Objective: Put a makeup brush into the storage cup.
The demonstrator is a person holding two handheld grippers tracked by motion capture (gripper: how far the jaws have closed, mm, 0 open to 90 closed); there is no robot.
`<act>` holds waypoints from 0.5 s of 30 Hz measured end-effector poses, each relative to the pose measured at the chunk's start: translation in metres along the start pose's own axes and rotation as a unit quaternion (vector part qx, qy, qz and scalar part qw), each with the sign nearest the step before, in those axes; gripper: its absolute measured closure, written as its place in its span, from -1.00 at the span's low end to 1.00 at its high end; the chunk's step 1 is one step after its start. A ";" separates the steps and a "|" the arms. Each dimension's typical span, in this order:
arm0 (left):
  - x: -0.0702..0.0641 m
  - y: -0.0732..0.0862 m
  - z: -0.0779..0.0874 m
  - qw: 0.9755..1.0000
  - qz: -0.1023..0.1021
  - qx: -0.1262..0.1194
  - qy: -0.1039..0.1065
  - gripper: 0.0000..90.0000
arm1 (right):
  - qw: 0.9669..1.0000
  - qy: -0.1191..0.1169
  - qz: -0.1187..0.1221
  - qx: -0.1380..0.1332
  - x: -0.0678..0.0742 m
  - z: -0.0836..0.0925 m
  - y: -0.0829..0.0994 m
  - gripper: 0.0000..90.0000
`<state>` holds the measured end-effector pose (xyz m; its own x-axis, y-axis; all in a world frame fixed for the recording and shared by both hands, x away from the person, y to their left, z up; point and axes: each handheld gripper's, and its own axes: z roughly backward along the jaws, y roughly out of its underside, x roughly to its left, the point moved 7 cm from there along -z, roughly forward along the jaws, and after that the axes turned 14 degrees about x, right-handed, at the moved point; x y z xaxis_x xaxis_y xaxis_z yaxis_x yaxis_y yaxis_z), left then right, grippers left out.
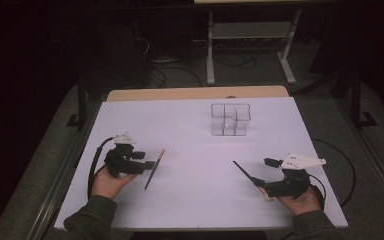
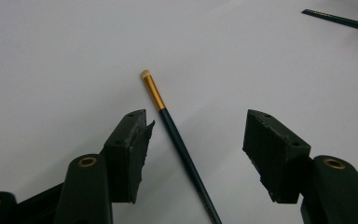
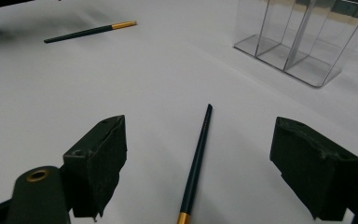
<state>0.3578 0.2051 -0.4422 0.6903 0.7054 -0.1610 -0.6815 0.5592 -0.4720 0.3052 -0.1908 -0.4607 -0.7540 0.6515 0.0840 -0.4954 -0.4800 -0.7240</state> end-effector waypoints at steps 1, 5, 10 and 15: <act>0.000 -0.002 -0.001 1.000 0.001 0.004 -0.001 -0.11 | 1.000 0.000 0.000 0.001 0.000 0.000 0.000 -0.61; 0.002 -0.006 -0.008 1.000 -0.005 0.021 -0.004 -0.09 | 1.000 0.000 0.001 0.001 0.000 0.000 0.001 -0.61; 0.005 -0.009 -0.019 0.999 0.003 0.045 -0.006 -0.06 | 1.000 -0.001 0.001 0.001 0.000 0.001 0.001 -0.61; 0.007 -0.011 -0.029 0.998 0.015 0.068 -0.006 -0.03 | 1.000 -0.001 0.002 0.003 0.000 0.000 0.001 -0.61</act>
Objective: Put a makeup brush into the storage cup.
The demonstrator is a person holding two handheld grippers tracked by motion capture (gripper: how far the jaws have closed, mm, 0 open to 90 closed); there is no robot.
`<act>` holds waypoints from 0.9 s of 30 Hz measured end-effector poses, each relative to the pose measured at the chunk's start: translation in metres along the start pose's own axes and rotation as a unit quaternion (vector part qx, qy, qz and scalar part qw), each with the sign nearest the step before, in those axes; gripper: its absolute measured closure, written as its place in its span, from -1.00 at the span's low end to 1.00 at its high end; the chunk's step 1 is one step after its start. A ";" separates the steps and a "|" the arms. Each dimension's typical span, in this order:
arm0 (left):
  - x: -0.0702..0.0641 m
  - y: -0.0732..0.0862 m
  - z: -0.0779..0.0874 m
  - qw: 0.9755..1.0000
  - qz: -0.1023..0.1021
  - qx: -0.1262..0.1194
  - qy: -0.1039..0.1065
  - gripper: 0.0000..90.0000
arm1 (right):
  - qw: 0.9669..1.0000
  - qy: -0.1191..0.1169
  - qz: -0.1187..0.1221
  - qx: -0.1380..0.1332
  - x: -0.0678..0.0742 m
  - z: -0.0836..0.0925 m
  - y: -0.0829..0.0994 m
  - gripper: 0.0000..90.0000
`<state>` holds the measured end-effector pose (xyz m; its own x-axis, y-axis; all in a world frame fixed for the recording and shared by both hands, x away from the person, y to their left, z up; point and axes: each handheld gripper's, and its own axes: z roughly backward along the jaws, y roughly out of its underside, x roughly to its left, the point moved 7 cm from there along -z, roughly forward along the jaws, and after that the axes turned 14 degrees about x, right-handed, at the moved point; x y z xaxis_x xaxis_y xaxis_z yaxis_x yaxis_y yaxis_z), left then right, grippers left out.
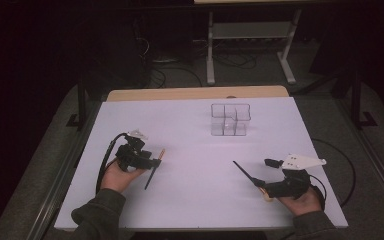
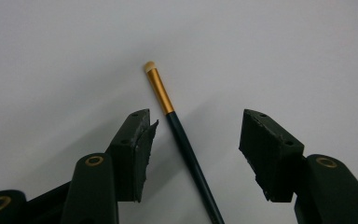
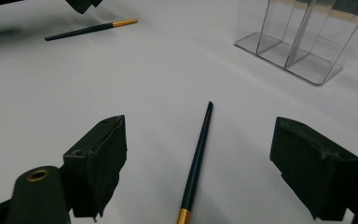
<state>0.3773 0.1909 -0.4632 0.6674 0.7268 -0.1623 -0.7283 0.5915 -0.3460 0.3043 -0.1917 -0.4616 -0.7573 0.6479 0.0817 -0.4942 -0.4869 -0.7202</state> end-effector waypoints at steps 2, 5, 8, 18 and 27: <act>0.002 -0.001 -0.002 1.000 -0.001 0.009 -0.002 0.00 | 1.000 0.000 0.000 0.001 0.000 0.000 0.000 -0.61; 0.002 -0.003 -0.005 1.000 0.011 0.011 -0.004 0.06 | 1.000 -0.002 -0.001 -0.001 0.000 0.000 0.000 -0.61; 0.003 -0.003 -0.008 1.000 0.009 0.022 -0.008 0.10 | 1.000 -0.004 -0.002 -0.002 0.001 0.001 0.000 -0.61; 0.002 -0.004 -0.015 0.998 0.000 0.052 -0.024 0.30 | 1.000 -0.006 -0.001 -0.002 0.000 0.001 0.000 -0.60; 0.002 -0.004 -0.022 0.997 0.007 0.063 -0.036 0.50 | 1.000 -0.002 0.002 -0.006 0.000 0.002 -0.001 -0.58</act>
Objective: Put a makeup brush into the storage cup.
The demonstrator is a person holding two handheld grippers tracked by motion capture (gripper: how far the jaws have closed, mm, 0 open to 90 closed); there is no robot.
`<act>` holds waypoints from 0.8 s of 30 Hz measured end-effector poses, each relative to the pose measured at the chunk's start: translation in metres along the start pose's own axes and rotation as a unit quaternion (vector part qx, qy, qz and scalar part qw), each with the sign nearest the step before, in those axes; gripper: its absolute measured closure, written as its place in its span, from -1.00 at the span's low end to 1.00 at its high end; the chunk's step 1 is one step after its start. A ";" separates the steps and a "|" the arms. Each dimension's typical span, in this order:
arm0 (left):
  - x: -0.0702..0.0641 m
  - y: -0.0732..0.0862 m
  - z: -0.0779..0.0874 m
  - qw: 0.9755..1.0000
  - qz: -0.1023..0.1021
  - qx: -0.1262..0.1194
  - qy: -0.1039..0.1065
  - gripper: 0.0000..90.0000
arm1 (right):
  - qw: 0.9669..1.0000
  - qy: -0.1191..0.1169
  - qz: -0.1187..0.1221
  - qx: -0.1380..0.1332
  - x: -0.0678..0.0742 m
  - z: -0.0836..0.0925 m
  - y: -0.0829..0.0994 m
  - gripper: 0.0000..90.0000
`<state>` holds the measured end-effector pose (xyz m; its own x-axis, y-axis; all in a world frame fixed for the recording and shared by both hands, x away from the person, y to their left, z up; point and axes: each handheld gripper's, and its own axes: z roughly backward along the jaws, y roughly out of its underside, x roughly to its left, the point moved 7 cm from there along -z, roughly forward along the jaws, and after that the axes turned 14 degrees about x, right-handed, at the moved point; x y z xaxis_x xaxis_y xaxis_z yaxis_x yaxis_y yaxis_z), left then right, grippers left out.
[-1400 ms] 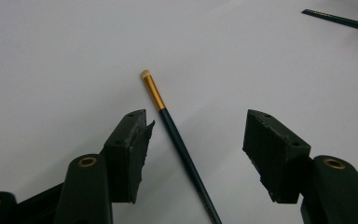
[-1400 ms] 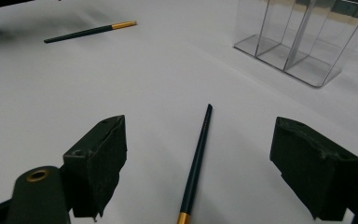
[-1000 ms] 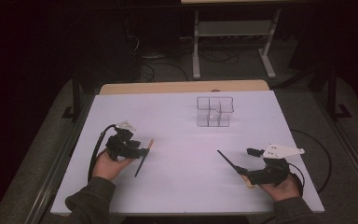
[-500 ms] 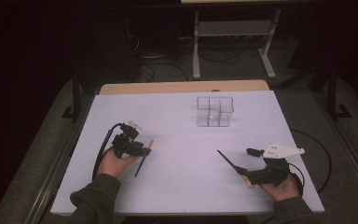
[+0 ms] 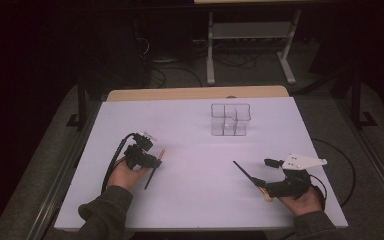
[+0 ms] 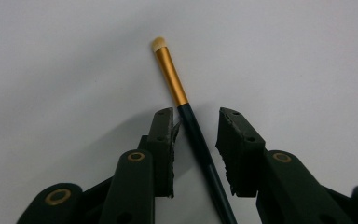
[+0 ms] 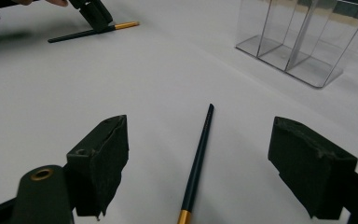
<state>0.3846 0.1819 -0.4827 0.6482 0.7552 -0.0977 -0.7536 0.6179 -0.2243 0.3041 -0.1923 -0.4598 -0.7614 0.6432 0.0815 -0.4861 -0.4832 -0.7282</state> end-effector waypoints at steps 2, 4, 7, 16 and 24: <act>0.000 0.000 -0.001 1.000 -0.001 0.001 -0.002 0.56 | 1.000 0.000 0.000 -0.001 0.000 0.000 0.000 -0.58; 0.000 0.000 -0.001 1.000 -0.008 0.007 -0.001 0.60 | 1.000 0.000 0.001 -0.002 0.000 0.000 0.000 -0.58; -0.001 0.000 -0.003 1.000 -0.010 0.010 -0.006 0.67 | 1.000 0.000 -0.001 -0.004 0.000 0.001 -0.001 -0.57; -0.001 0.000 -0.004 0.999 -0.022 0.004 -0.029 0.83 | 1.000 0.007 0.005 -0.008 0.000 0.003 -0.002 -0.55; 0.000 0.000 -0.004 0.999 -0.026 0.008 -0.018 0.85 | 1.000 0.007 0.007 -0.002 0.001 0.001 -0.002 -0.55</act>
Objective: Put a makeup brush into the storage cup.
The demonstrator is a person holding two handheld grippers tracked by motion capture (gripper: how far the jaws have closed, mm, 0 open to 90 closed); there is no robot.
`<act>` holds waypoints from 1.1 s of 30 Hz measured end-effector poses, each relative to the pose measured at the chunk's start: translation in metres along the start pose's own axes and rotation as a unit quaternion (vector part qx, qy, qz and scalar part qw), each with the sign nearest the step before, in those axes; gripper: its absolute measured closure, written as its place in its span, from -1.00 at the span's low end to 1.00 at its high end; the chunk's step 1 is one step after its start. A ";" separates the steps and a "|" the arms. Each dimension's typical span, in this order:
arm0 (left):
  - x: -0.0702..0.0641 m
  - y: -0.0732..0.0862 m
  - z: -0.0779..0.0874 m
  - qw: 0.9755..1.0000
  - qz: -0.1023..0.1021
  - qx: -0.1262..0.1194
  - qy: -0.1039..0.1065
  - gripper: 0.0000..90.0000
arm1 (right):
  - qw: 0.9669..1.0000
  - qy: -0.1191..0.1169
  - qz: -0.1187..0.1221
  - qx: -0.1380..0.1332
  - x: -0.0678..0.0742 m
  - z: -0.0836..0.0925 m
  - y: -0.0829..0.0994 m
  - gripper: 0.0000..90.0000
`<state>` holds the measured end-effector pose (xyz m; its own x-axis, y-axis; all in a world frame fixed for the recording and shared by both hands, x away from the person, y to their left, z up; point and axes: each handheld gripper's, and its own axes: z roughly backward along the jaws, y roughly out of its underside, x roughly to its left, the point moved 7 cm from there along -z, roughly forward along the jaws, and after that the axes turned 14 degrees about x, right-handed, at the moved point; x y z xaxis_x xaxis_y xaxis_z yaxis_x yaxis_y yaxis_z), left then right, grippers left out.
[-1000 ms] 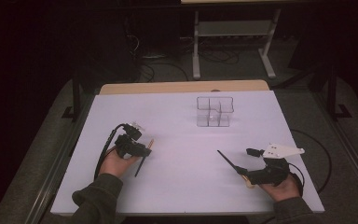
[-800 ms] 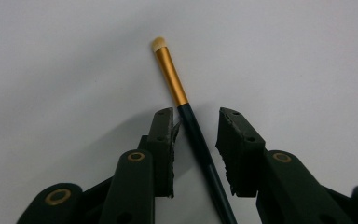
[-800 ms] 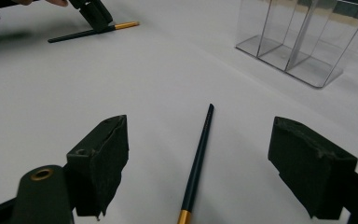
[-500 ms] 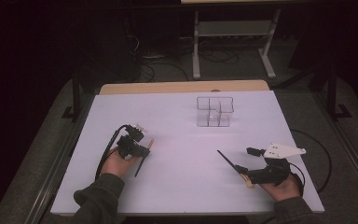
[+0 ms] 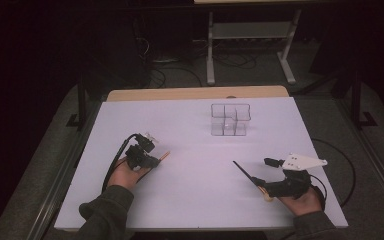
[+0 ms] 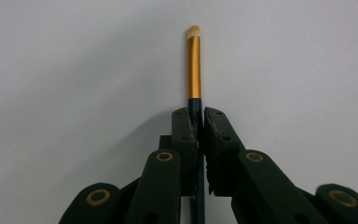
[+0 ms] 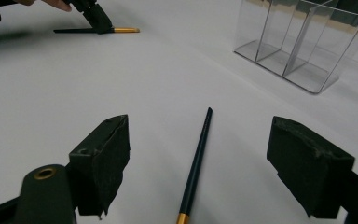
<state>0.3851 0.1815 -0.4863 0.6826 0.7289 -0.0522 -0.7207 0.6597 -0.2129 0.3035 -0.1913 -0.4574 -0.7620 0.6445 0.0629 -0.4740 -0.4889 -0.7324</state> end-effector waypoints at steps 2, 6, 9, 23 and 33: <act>0.001 0.000 0.000 1.000 0.002 0.001 0.003 0.85 | 1.000 -0.001 0.000 0.001 0.000 0.000 0.000 -0.55; 0.003 0.001 0.001 1.000 -0.004 0.009 0.008 0.85 | 1.000 -0.001 0.001 0.002 0.000 -0.001 0.000 -0.55; 0.002 0.001 0.001 1.000 0.001 0.006 0.012 0.85 | 1.000 -0.002 0.001 0.002 0.000 -0.001 0.000 -0.55; 0.001 0.002 0.007 0.999 0.011 -0.009 0.047 0.85 | 1.000 -0.009 -0.001 0.009 0.003 -0.003 0.001 -0.56; -0.003 0.002 0.022 0.998 0.001 -0.027 0.057 0.85 | 0.999 -0.016 -0.006 0.029 0.004 -0.009 0.002 -0.57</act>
<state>0.3789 0.1852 -0.4653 0.6933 0.7019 -0.1632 -0.7162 0.6457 -0.2648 0.3035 -0.1845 -0.4647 -0.7695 0.6315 0.0948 -0.5076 -0.5147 -0.6910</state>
